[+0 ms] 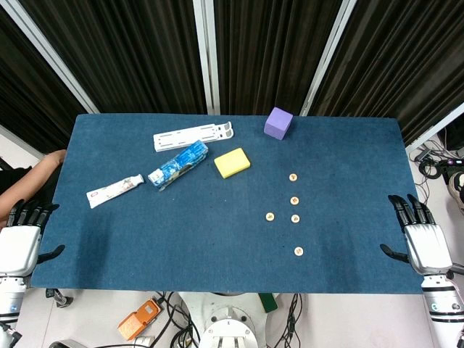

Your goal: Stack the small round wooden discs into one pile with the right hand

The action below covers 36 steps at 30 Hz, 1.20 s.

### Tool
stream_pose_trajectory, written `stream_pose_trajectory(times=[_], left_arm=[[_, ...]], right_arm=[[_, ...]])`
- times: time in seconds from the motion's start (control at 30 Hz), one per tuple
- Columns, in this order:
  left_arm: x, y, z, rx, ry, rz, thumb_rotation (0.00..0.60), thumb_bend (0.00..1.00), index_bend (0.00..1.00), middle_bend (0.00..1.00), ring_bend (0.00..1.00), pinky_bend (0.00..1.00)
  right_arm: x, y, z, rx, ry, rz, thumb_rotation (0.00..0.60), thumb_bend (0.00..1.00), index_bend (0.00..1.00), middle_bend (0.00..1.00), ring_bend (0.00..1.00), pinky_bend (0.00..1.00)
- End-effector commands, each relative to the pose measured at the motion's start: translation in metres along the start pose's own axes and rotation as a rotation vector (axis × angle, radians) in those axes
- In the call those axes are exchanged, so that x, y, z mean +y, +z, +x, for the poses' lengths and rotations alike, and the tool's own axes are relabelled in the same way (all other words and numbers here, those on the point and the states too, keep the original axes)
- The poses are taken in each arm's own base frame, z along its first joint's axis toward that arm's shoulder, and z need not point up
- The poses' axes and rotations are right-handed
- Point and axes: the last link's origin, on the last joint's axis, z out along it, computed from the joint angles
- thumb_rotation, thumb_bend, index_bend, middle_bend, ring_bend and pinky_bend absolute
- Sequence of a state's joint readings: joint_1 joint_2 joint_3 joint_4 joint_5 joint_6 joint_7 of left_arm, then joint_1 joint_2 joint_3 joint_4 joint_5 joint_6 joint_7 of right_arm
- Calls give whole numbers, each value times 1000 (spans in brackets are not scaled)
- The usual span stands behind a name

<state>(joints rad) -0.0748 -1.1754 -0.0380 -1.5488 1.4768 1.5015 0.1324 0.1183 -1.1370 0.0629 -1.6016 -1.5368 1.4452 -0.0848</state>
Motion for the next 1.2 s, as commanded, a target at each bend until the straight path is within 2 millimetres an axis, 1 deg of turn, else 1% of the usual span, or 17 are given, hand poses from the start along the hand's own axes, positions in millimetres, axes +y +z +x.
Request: stream_pose_trajectory(times=[0.03, 0.17, 0.27, 0.3, 0.33, 0.37, 0.43, 0.57, 0.67, 0.73, 0.9, 1.2], left_arm=[[0, 0, -1, -6, -3, -1, 600, 80, 192, 177, 109, 13], [1, 0, -1, -7, -6, -5, 600, 80, 193, 177, 108, 13], [4, 1, -1, -1, -15, -15, 600, 80, 192, 177, 108, 13], [5, 1, -1, 1, -18, -21, 600, 80, 193, 176, 108, 13], [6, 2, -1, 1, -19, -25, 600, 80, 193, 176, 108, 13], [8, 2, -2, 1, -21, -31, 600, 80, 193, 177, 108, 13], [9, 3, -3, -1, -22, -36, 600, 80, 193, 177, 108, 13], [9, 4, -4, -3, -21, -38, 600, 81, 193, 177, 108, 13], [7, 4, -5, -2, -21, -33, 600, 81, 193, 177, 108, 13], [6, 4, -5, -2, -21, -29, 600, 81, 192, 177, 108, 13], [4, 4, -6, -4, -20, -23, 600, 81, 193, 177, 108, 13], [0, 2, -7, -2, -21, -9, 600, 81, 192, 177, 108, 13]], right_arm=[[-2, 1, -2, -14, 6, 15, 600, 196, 90, 160, 50, 173], [-15, 2, -10, -70, 13, 91, 600, 197, 154, 160, 50, 173], [-32, 4, -27, -172, -4, 188, 600, 197, 228, 160, 50, 173], [-40, 6, -36, -225, -21, 232, 600, 197, 251, 160, 50, 173], [-44, 8, -41, -251, -31, 255, 600, 197, 293, 160, 50, 173], [-53, 11, -50, -289, -47, 294, 600, 198, 325, 160, 50, 173], [-62, 16, -60, -317, -66, 326, 600, 206, 350, 160, 50, 173], [-83, 30, -79, -328, -90, 385, 600, 264, 383, 160, 50, 173], [-96, 38, -90, -325, -86, 421, 600, 339, 423, 160, 50, 173], [-101, 41, -95, -331, -93, 438, 600, 372, 440, 160, 50, 173], [-114, 46, -107, -342, -89, 471, 600, 409, 458, 160, 50, 173], [-121, 50, -117, -360, -90, 494, 600, 459, 489, 160, 59, 173]])
